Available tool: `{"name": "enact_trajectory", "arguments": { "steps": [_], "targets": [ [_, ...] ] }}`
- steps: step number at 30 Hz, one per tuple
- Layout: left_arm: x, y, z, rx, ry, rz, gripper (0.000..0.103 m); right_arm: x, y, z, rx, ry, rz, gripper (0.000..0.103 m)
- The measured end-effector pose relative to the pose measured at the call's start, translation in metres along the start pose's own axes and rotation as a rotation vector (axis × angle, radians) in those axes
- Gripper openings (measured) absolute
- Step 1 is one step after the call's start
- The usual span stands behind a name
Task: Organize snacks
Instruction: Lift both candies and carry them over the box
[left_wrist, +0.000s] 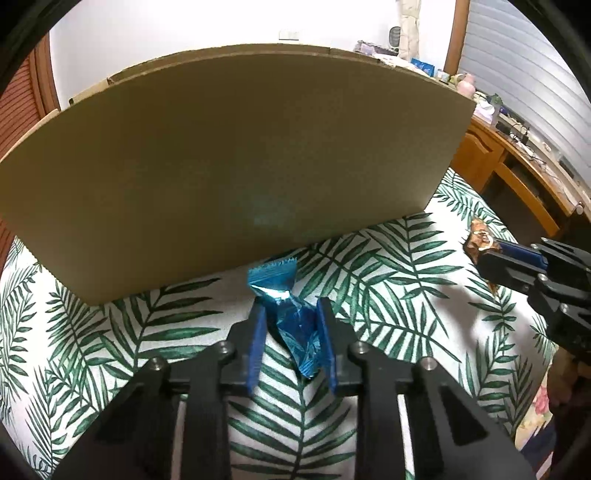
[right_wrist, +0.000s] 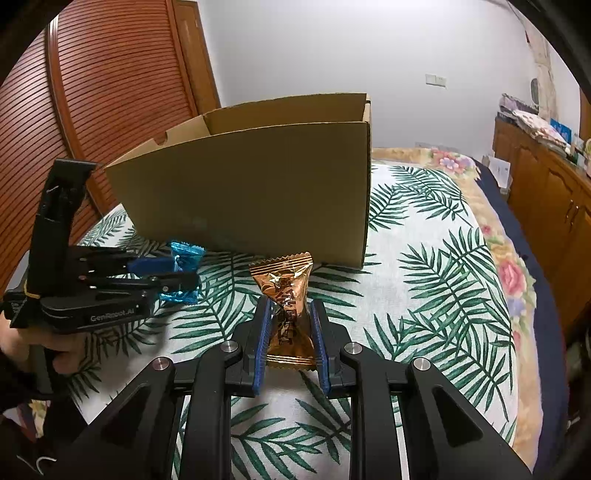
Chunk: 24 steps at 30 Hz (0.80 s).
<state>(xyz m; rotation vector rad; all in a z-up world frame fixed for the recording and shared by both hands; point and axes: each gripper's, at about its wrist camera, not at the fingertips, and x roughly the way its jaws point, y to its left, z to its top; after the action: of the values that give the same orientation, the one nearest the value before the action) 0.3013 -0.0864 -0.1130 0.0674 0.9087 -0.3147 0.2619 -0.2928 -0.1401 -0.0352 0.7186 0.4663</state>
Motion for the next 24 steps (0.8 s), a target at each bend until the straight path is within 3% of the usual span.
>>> {"name": "enact_trajectory", "arguments": {
  "steps": [9,24],
  "targets": [
    [-0.027,-0.001,-0.006,0.002,-0.045,-0.057,0.022,0.0,0.009,0.003,-0.006,-0.002,0.0,0.02],
    [-0.107,0.011,0.027,0.028,-0.227,-0.09,0.022,-0.026,0.023,0.042,-0.034,-0.096,0.0,0.02]
  ]
}}
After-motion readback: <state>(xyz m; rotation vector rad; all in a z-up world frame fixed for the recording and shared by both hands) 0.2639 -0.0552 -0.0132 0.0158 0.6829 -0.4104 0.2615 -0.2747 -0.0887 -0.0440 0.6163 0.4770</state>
